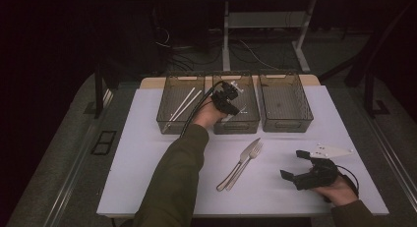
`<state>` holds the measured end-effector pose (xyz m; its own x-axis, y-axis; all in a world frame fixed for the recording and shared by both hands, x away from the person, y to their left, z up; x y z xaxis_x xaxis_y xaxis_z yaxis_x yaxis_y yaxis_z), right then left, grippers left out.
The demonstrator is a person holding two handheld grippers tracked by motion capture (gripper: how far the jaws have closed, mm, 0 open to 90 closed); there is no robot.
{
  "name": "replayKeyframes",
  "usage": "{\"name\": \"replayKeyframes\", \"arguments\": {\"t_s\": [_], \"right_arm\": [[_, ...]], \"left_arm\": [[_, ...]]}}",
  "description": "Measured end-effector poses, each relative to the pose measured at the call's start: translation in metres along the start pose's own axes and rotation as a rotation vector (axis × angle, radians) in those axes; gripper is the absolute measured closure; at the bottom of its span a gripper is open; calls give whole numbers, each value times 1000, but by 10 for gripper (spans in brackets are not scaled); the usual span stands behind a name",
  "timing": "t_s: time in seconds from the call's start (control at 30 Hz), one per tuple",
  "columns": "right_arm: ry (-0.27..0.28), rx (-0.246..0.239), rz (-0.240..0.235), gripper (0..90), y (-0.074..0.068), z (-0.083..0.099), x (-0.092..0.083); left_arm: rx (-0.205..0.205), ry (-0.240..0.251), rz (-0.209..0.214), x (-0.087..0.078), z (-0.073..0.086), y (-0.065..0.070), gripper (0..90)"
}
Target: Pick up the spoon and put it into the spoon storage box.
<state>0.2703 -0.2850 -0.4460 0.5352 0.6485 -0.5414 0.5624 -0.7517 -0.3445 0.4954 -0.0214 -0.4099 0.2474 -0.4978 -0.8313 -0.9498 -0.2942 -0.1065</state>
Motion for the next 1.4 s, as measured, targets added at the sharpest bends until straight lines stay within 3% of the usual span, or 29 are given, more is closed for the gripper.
{"name": "replayKeyframes", "arguments": {"t_s": [0.3, 0.57, 0.6, 0.67, 0.73, 0.77, 0.8, 0.83, 1.07, 1.4], "right_arm": [[1, 0, 0, 5, 0, 0, 0], [1, -5, 2, 5, 0, 0, 0], [1, -6, 2, 5, 0, 0, 0], [1, -6, 2, 5, -1, 0, 0], [1, -4, 0, 5, -1, 0, 0], [0, -4, 2, 5, -1, 0, 0], [-1, -3, 3, 5, -1, 0, 0], [0, -3, 3, 5, -1, 0, 0], [-4, -3, 3, 5, 0, 0, 0], [-5, -1, 11, 5, 0, 0, 1]], "left_arm": [[2, 43, -22, -11, -2, 0, 779], [19, 125, -48, -35, -9, 9, 634], [-10, 146, -46, -38, -9, 12, 606], [11, 162, -42, -47, -9, 13, 567], [-35, 208, -31, -54, -10, 18, 529], [-26, 205, -24, -59, -9, 19, 514], [-47, 234, -26, -61, -10, 22, 501], [-27, 229, -22, -66, -8, 23, 489], [-29, 275, -16, -85, 7, 38, 415], [-24, 311, -25, -99, 34, 62, 360]]}}
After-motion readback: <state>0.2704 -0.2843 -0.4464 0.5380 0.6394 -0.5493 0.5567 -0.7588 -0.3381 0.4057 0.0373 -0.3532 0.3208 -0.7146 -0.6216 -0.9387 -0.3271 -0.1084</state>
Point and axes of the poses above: each handheld gripper's, and its own axes: x roughly forward along the jaws, z roughly out of its underside, y roughly to its right, the point moved 2 cm from there along x, roughly forward along the jaws, and after that the axes turned 13 degrees about x, right-handed, at the moved point
